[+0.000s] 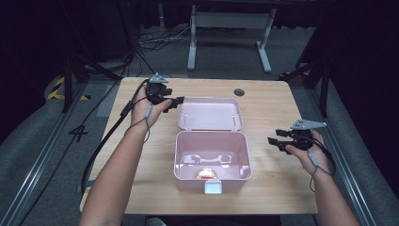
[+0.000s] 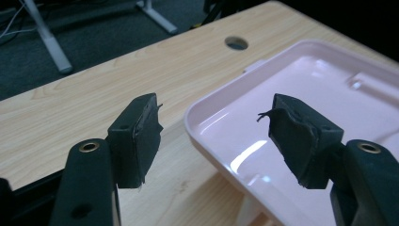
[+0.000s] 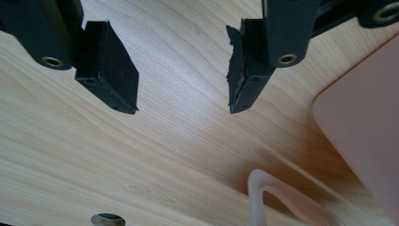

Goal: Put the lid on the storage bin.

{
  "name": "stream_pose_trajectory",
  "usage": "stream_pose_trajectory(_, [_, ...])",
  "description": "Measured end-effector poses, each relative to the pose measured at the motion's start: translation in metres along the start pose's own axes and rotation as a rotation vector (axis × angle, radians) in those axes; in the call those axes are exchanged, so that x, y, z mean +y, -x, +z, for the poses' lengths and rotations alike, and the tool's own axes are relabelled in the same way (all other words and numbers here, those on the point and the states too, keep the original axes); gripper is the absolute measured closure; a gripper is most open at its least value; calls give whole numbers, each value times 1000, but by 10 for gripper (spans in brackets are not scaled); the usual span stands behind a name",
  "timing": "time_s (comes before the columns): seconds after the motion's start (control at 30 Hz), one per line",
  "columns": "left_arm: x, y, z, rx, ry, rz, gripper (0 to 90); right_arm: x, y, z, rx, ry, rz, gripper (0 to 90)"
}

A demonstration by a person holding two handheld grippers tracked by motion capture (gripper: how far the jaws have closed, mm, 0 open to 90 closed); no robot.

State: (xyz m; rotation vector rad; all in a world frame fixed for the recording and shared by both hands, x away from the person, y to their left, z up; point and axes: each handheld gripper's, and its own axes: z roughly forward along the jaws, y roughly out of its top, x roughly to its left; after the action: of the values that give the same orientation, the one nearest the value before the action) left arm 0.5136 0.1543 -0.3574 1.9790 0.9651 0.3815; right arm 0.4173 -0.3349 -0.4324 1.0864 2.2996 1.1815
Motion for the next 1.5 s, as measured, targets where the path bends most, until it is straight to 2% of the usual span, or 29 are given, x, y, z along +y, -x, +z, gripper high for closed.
stream_pose_trajectory(0.03, [0,-1,4,-1,-9,7,345,0,0,0,0,0,0,443])
stream_pose_trajectory(0.1, [0,-4,13,-26,-12,-8,345,-1,-1,-1,-1,1,-5,443])
stream_pose_trajectory(0.2, [0,-8,24,-24,-36,9,343,-2,-3,-1,-2,1,-10,442])
stream_pose_trajectory(0.43, [-4,-16,48,-82,-86,-36,334,-4,-5,-1,3,-8,-13,437])
stream_pose_trajectory(0.57, [-8,-16,57,-124,-105,-75,338,-5,-7,-2,7,-5,-21,436])
stream_pose_trajectory(0.67, [-12,-18,62,-139,-129,-78,336,-5,-7,-4,4,1,-14,433])
stream_pose_trajectory(0.73, [-15,-17,66,-172,-136,-96,338,-5,-7,-5,4,4,-10,432])
stream_pose_trajectory(0.8, [-17,-17,68,-186,-145,-98,359,-5,-8,-5,6,7,-10,432])
stream_pose_trajectory(0.97, [-21,-20,70,-207,-144,-156,348,-6,-9,-6,7,11,-9,432])
stream_pose_trajectory(1.07, [-23,-21,70,-217,-144,-172,349,-5,-9,-6,11,15,-4,431])
stream_pose_trajectory(1.2, [-26,-22,72,-258,-146,-192,349,-5,-9,-6,11,11,-3,430])
stream_pose_trajectory(1.33, [-25,-21,71,-262,-157,-211,373,-5,-9,-5,13,12,-3,430])
stream_pose_trajectory(1.5, [-23,-20,69,-230,-160,-256,460,-5,-9,-5,13,14,0,431])
